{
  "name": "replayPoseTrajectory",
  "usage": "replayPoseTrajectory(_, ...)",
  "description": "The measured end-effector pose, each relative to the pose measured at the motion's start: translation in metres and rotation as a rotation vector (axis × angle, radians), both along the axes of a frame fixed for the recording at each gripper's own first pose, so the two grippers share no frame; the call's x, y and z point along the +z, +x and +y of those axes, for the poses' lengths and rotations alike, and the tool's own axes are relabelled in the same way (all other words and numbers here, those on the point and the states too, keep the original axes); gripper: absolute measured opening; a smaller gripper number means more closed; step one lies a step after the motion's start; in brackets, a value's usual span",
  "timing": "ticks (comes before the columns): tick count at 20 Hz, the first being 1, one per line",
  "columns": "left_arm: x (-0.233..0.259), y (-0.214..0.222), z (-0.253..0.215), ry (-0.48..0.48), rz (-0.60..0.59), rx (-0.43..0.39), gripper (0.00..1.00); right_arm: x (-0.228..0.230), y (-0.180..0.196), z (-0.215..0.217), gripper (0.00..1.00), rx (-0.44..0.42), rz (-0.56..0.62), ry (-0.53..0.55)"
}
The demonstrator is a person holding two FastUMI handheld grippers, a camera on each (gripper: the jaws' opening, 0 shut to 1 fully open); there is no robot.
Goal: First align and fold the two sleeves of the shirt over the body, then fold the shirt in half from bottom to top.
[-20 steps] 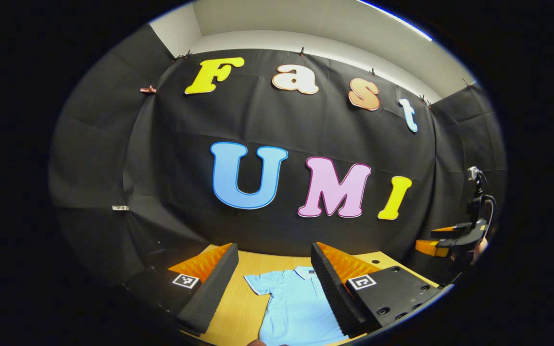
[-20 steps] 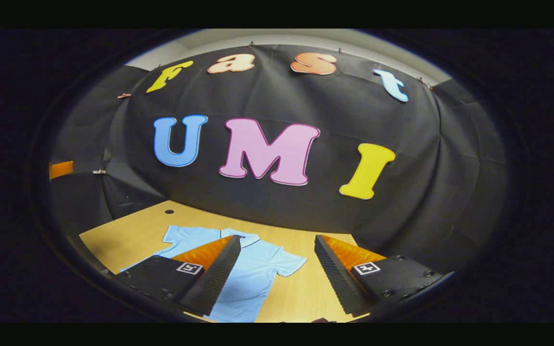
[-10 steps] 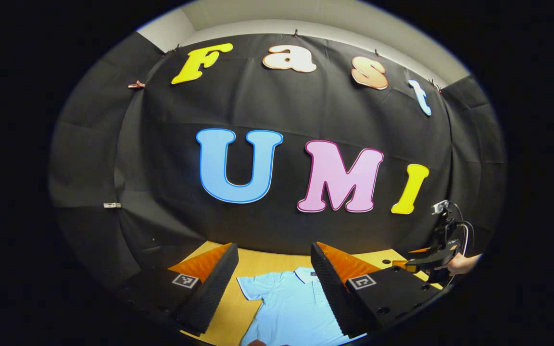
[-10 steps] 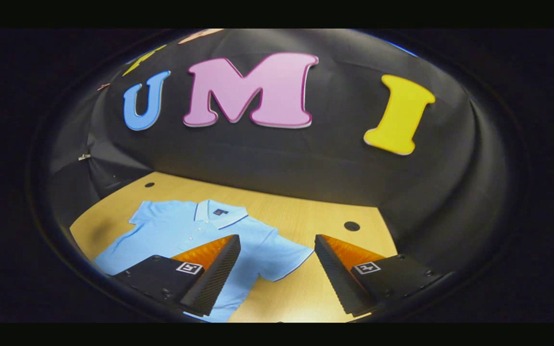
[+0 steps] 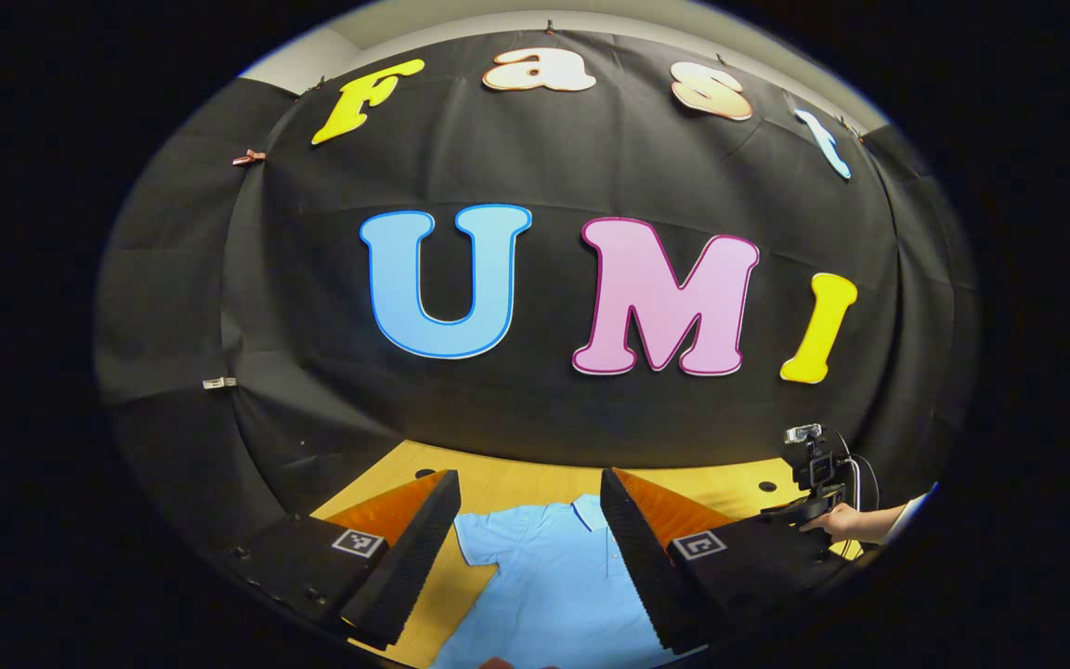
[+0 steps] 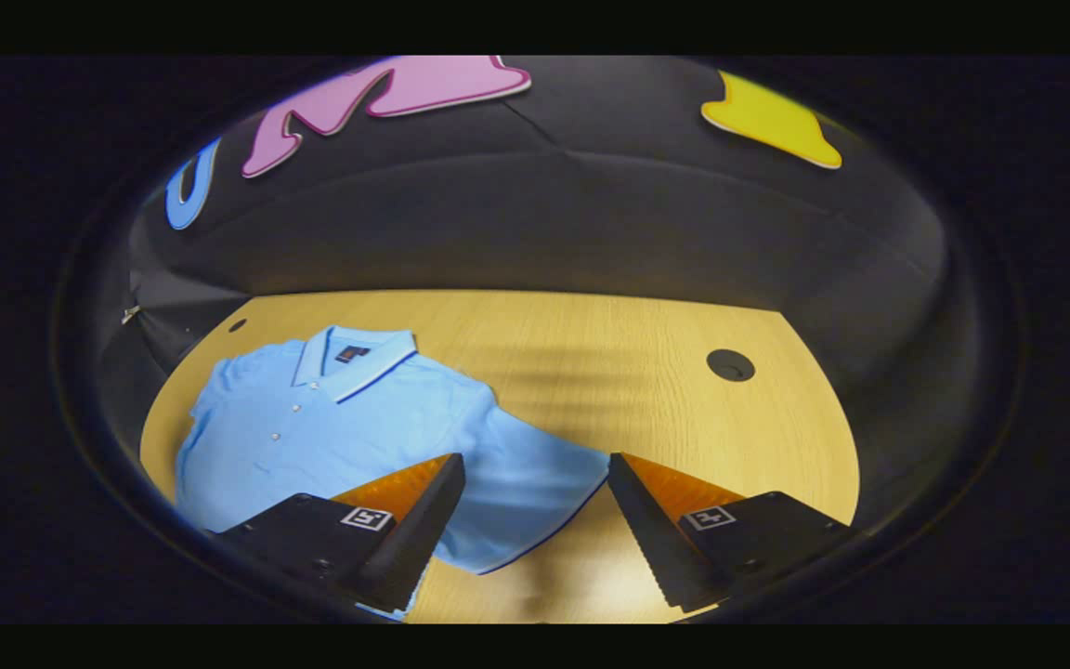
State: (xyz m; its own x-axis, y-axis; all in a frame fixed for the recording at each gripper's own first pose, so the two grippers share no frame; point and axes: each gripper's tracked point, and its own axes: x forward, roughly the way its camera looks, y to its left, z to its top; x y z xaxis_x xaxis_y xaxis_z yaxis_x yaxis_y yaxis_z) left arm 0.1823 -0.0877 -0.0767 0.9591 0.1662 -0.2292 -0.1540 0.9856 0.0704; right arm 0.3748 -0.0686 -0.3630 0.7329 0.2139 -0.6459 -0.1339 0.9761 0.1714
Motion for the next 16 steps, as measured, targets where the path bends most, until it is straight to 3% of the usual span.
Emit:
replayPoseTrajectory(7,-0.023,0.019,-0.026,-0.028,0.047,0.021,0.97,-0.03,0.009,0.003,0.98,0.047,0.042,-0.039)
replayPoseTrajectory(8,-0.026,0.02,-0.028,-0.038,0.051,0.021,0.97,-0.029,0.008,0.003,0.92,0.046,0.041,-0.035)
replayPoseTrajectory(13,-0.025,0.022,-0.034,-0.045,0.042,0.012,0.97,-0.021,0.005,0.016,0.08,0.041,0.062,0.028)
replayPoseTrajectory(15,-0.025,0.022,-0.026,-0.075,0.032,0.027,0.97,0.011,0.008,0.036,0.08,0.065,-0.004,0.076)
replayPoseTrajectory(16,-0.027,0.021,-0.024,-0.09,0.038,0.03,0.97,0.027,0.007,0.048,0.02,0.082,-0.033,0.098)
